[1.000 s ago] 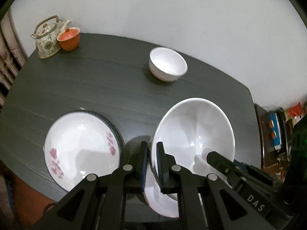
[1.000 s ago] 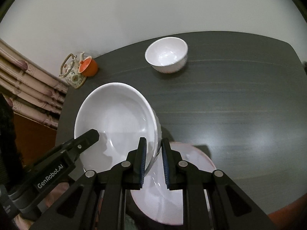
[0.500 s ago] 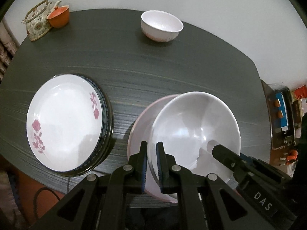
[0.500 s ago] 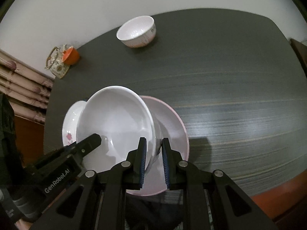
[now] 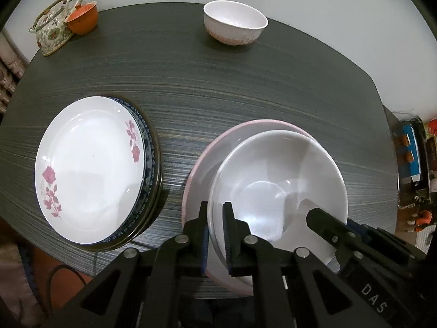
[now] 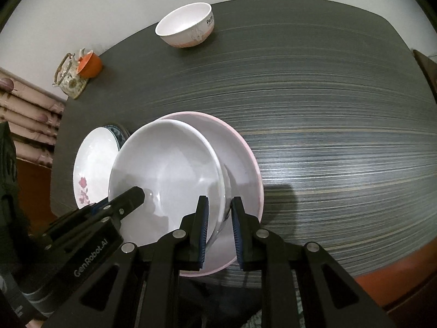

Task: Organize plates and bowls
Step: 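Carry the white bowl with the right tool and lower it into the pink bowl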

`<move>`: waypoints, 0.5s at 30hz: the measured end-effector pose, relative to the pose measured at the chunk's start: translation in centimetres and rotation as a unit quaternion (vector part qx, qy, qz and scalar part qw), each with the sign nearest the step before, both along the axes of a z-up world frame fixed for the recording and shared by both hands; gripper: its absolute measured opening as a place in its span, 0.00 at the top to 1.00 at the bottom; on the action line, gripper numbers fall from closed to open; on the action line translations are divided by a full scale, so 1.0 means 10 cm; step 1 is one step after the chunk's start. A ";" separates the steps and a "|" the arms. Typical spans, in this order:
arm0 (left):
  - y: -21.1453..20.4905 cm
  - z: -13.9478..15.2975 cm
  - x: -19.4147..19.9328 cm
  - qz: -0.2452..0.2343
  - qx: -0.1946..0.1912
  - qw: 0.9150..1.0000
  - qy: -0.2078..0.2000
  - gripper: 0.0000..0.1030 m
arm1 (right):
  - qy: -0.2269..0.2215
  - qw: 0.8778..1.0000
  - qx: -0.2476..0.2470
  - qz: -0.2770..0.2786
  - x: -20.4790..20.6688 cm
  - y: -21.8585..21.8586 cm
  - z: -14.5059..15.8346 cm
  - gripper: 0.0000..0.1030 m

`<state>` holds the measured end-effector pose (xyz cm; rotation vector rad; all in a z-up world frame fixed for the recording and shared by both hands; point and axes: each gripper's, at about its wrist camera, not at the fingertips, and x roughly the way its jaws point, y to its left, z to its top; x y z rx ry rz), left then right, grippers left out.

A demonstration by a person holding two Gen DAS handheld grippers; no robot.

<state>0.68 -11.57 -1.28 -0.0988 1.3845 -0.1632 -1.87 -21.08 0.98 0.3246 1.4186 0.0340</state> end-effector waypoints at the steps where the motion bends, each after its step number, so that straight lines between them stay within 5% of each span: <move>1: 0.00 -0.01 0.00 -0.001 0.001 1.000 0.001 0.91 | 0.001 1.000 -0.001 0.000 0.01 0.00 -0.01 0.83; 15: -0.10 -0.08 0.01 -0.005 0.008 1.000 0.013 0.90 | 0.009 1.000 -0.006 -0.004 0.02 0.01 -0.08 0.81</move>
